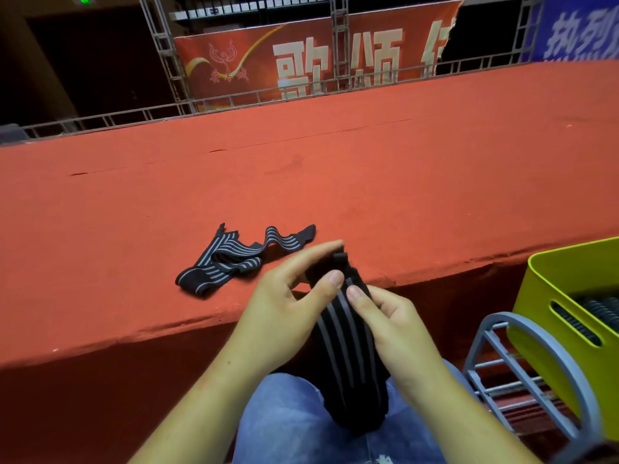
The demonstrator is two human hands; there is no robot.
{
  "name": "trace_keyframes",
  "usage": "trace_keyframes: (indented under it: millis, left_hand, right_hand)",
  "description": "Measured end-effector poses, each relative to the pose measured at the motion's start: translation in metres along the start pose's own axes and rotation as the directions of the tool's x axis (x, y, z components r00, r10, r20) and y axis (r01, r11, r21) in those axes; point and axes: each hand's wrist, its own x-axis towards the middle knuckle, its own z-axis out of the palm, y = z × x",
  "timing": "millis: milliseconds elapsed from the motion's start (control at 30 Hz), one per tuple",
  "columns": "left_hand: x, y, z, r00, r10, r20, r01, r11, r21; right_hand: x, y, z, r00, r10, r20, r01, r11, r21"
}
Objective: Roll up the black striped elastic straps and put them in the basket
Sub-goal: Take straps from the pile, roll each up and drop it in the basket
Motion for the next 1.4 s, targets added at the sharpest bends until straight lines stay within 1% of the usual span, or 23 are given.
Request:
trace_keyframes:
  millis: [67, 167, 333, 433, 533, 667, 767, 867, 933, 1033, 1133, 1200, 1300, 1400]
  left_hand:
    - [-0.0013, -0.0021, 0.0004, 0.999, 0.015, 0.049, -0.015, 1.000, 0.005]
    - [-0.0015, -0.0050, 0.0020, 0.997, 0.028, 0.066, -0.029, 1.000, 0.012]
    - [0.0000, -0.0087, 0.0040, 0.999, 0.034, 0.019, -0.035, 0.998, 0.046]
    - [0.0000, -0.0097, 0.0056, 0.999, 0.037, -0.037, -0.036, 0.999, 0.040]
    - [-0.0007, -0.0063, 0.0061, 0.998, 0.011, -0.054, -0.010, 1.000, 0.022]
    - [-0.0020, -0.0027, 0.0074, 0.999, 0.014, -0.048, -0.013, 0.999, 0.036]
    - [-0.0031, -0.0029, 0.0075, 0.996, -0.045, -0.071, 0.046, 0.999, 0.010]
    - [-0.0030, -0.0045, 0.0050, 0.995, -0.096, -0.025, 0.096, 0.995, -0.017]
    - [-0.0033, -0.0059, 0.0042, 0.995, -0.100, -0.001, 0.100, 0.994, -0.053]
    - [-0.0037, -0.0055, 0.0047, 0.997, -0.077, -0.009, 0.077, 0.997, -0.030]
    - [-0.0045, -0.0060, 0.0048, 0.997, -0.057, -0.046, 0.056, 0.998, -0.014]
    - [-0.0043, -0.0074, 0.0047, 0.996, -0.044, -0.081, 0.045, 0.999, 0.004]
    - [-0.0043, -0.0067, 0.0052, 0.993, -0.031, -0.116, 0.032, 0.999, 0.007]
    - [-0.0043, -0.0065, 0.0060, 0.992, -0.006, -0.123, 0.009, 1.000, 0.020]
  right_hand:
    - [0.0012, -0.0006, -0.0003, 1.000, -0.006, -0.024, 0.005, 1.000, -0.016]
    - [0.0026, 0.0009, -0.0003, 0.999, -0.020, -0.044, 0.018, 0.999, -0.042]
    - [0.0005, -0.0019, 0.0000, 1.000, -0.024, -0.010, 0.023, 0.999, -0.035]
    - [-0.0003, -0.0008, -0.0003, 1.000, -0.020, 0.019, 0.021, 0.999, -0.048]
    - [-0.0026, -0.0010, 0.0002, 0.999, -0.018, 0.040, 0.019, 0.999, -0.033]
    - [-0.0011, -0.0024, 0.0005, 0.998, -0.057, -0.014, 0.056, 0.996, -0.062]
    - [0.0011, -0.0031, -0.0005, 0.995, -0.094, -0.028, 0.091, 0.992, -0.092]
    - [0.0017, -0.0045, -0.0018, 0.992, -0.121, -0.026, 0.118, 0.988, -0.101]
    - [0.0009, -0.0046, -0.0013, 0.993, -0.114, -0.038, 0.109, 0.989, -0.099]
    - [-0.0006, -0.0055, -0.0006, 0.996, -0.078, -0.051, 0.074, 0.994, -0.086]
    - [-0.0013, -0.0048, -0.0036, 1.000, -0.017, -0.017, 0.016, 0.999, -0.047]
    - [-0.0020, -0.0033, -0.0059, 0.999, 0.035, 0.011, -0.035, 0.998, -0.058]
    - [-0.0021, -0.0002, -0.0059, 0.997, 0.074, -0.011, -0.074, 0.994, -0.085]
    - [-0.0002, -0.0013, -0.0040, 0.996, 0.085, -0.015, -0.086, 0.994, -0.062]
